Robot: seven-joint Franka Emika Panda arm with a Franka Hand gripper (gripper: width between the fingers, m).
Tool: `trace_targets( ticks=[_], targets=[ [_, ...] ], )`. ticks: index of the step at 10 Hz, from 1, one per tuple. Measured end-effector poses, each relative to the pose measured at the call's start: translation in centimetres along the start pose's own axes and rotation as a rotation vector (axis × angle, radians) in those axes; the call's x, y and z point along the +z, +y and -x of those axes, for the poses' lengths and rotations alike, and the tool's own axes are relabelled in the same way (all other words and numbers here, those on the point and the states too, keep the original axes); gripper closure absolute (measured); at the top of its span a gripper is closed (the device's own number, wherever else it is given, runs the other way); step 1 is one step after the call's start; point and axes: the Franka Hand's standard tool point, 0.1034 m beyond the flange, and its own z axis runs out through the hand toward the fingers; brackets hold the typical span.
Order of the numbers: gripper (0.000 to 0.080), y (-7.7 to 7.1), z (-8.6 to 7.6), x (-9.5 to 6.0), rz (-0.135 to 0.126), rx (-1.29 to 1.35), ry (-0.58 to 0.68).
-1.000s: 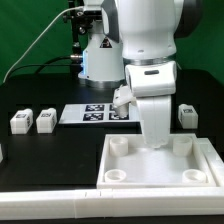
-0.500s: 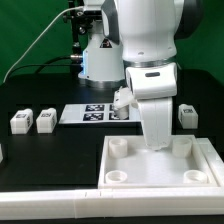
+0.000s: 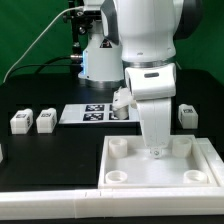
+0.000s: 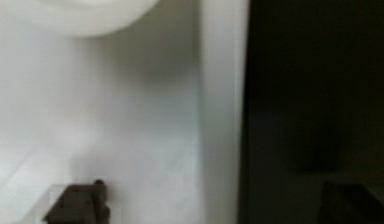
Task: Assemble one leg
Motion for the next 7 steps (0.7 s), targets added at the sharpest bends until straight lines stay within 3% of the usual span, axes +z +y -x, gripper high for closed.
trace_targets(
  ticks=[1, 7],
  targets=[
    [0.0169, 0.00, 0.02, 0.00, 0.000, 0.000, 0.000],
    [0.0150, 0.04, 0.03, -0.12, 0.002, 0.012, 0.000]
  ],
)
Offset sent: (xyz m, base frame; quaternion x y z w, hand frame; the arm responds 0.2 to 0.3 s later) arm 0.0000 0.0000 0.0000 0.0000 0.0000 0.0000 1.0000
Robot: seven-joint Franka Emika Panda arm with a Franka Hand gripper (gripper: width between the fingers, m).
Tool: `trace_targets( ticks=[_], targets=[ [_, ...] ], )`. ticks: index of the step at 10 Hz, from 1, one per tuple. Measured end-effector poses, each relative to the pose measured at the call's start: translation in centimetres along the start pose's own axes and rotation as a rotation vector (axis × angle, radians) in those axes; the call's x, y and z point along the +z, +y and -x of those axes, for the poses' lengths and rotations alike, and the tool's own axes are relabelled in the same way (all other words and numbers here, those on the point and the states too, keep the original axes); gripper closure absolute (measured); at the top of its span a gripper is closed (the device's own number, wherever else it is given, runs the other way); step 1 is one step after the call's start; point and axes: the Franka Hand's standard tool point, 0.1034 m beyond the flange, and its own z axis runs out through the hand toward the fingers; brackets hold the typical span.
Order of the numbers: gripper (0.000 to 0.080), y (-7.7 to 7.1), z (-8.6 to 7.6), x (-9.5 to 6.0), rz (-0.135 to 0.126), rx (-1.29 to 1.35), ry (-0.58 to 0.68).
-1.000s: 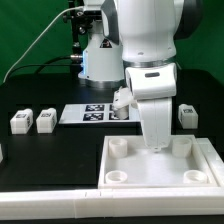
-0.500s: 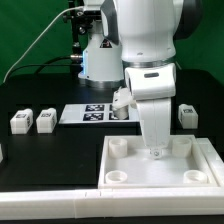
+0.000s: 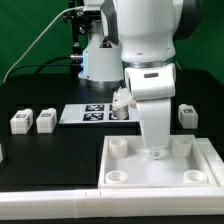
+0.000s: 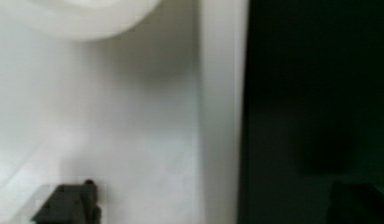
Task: Assemble one leg
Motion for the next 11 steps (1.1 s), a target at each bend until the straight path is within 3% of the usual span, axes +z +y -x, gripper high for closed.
trace_targets(
  ticks=[3, 7, 9, 11],
  targets=[
    [0.0150, -0.9, -2.0, -2.0, 0.014, 0.206, -0.002],
    [0.0150, -2.9, -6.6, -3.6, 0.007, 0.774, 0.017],
    [0.0150, -2.9, -8.9, -5.5, 0.016, 1.027, 0.024],
    [0.0150, -3.0, -9.4, -5.5, 0.004, 1.211, 0.042]
  ],
)
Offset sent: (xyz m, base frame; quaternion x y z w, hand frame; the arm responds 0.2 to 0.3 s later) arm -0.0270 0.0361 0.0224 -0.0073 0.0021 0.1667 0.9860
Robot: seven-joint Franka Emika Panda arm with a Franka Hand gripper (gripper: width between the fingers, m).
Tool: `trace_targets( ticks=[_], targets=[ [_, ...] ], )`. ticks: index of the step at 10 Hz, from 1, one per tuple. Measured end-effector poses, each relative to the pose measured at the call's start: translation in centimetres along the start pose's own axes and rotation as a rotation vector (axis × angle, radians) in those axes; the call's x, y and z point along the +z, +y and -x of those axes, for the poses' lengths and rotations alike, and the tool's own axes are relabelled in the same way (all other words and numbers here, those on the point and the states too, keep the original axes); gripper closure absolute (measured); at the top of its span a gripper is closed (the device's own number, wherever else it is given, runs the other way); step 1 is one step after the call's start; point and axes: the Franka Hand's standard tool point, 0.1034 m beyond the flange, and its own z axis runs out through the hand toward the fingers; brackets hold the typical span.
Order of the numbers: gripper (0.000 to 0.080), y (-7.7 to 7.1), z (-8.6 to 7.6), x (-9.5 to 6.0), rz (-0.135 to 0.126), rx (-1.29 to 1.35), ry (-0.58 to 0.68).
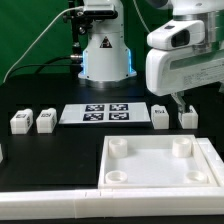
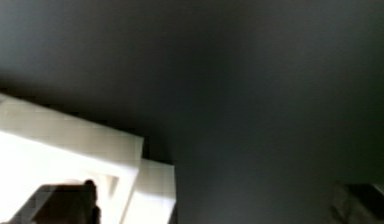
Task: Assemble one leg
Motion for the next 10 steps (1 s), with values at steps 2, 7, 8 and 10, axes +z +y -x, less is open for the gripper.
trace_targets(
  ticks=[2, 7, 8, 10],
  targets=[
    [0.0150, -0.1, 0.0, 0.0, -0.006, 0.095, 0.000],
    [0.0150, -1.1, 4.6, 2.7, -0.023, 0.245, -0.325],
    [0.0150, -1.4, 4.1, 2.9, -0.026, 0.254, -0.343],
    [0.0150, -1.4, 4.9, 2.8, -0.038, 0.245, -0.531]
  ],
)
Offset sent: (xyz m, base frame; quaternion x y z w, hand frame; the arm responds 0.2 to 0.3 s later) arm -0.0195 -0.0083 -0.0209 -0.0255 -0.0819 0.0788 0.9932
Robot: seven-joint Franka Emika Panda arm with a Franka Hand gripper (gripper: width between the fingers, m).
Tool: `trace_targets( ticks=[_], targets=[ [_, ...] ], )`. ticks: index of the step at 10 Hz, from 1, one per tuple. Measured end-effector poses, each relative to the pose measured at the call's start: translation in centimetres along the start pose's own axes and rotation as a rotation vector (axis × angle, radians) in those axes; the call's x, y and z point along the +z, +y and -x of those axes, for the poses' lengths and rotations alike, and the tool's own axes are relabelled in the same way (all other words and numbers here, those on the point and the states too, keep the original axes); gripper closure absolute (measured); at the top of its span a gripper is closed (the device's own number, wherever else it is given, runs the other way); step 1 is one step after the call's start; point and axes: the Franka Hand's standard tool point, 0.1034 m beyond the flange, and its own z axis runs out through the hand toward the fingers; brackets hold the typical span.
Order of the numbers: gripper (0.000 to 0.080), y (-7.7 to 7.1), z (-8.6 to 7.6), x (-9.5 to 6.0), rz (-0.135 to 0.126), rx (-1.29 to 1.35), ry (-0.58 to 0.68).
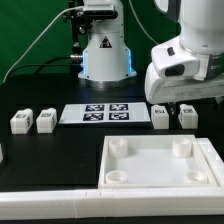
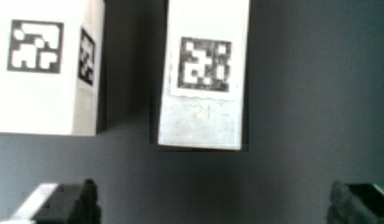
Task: Assemble one leg
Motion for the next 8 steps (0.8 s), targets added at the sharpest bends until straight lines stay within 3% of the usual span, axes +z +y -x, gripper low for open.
trace_targets(
  ticks=[3, 5, 8],
  targets=[
    [0.0150, -0.8, 1.3, 0.7, 0.014, 0.022, -0.320],
    [0.0150, -0.9, 1.5, 1.2, 0.019, 0.015, -0.452],
    [0.0150, -1.0, 1.0, 1.3, 0.015, 0.014, -0.439]
  ],
)
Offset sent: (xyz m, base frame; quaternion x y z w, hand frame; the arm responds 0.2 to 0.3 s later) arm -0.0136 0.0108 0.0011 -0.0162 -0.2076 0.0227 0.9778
